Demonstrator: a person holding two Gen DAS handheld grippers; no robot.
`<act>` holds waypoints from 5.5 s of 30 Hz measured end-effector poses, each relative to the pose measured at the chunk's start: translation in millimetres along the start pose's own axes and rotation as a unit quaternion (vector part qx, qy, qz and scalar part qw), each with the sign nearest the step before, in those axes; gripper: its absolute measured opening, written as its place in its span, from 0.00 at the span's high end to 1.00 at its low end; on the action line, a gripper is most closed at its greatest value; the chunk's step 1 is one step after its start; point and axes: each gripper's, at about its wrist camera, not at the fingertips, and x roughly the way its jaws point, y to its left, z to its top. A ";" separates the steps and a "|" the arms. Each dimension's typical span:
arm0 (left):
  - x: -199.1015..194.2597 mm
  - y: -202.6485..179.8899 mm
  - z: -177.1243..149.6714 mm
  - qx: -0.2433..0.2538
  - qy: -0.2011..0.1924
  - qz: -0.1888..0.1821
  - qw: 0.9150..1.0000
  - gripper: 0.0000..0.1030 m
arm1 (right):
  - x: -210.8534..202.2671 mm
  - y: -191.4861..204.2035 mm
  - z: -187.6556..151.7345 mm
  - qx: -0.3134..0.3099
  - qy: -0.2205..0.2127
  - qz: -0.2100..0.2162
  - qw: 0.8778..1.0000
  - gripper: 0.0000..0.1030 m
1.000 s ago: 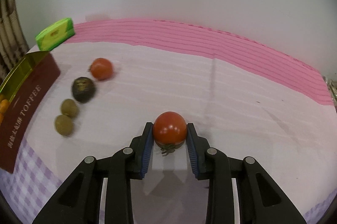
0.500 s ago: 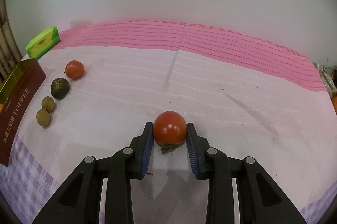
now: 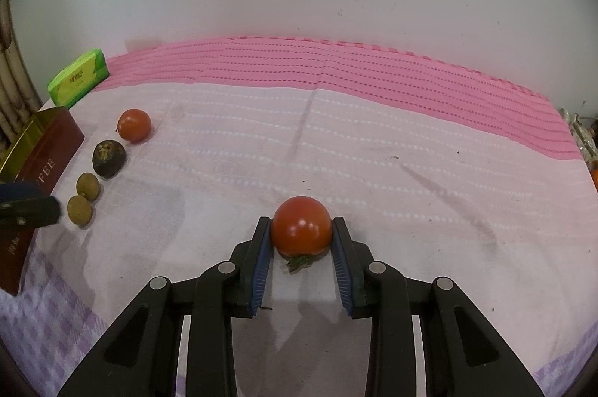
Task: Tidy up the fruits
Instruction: 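Grasp the small olive-brown fruits with the left gripper while the right gripper holds the red tomato, then lift the small olive-brown fruits and carry them over the tin with the left gripper, then lower the small fruits into the tin and open the left gripper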
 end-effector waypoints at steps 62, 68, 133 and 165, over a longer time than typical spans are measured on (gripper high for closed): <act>-84.9 39.9 -48.0 0.004 -0.040 0.007 0.999 0.79 | 0.6 4.6 1.0 -0.003 0.001 -0.005 1.000 0.68; -94.3 68.2 -45.1 -0.010 -0.047 0.036 0.998 0.79 | 0.6 4.9 0.8 -0.003 0.001 -0.006 1.000 0.68; -32.9 151.3 -61.6 -0.041 0.020 0.077 0.996 0.79 | -0.1 6.8 0.4 -0.003 0.001 -0.008 1.000 0.68; -105.2 162.6 -74.8 -0.024 -0.045 0.118 0.992 0.33 | 1.9 7.5 1.2 -0.006 0.002 -0.014 1.000 0.69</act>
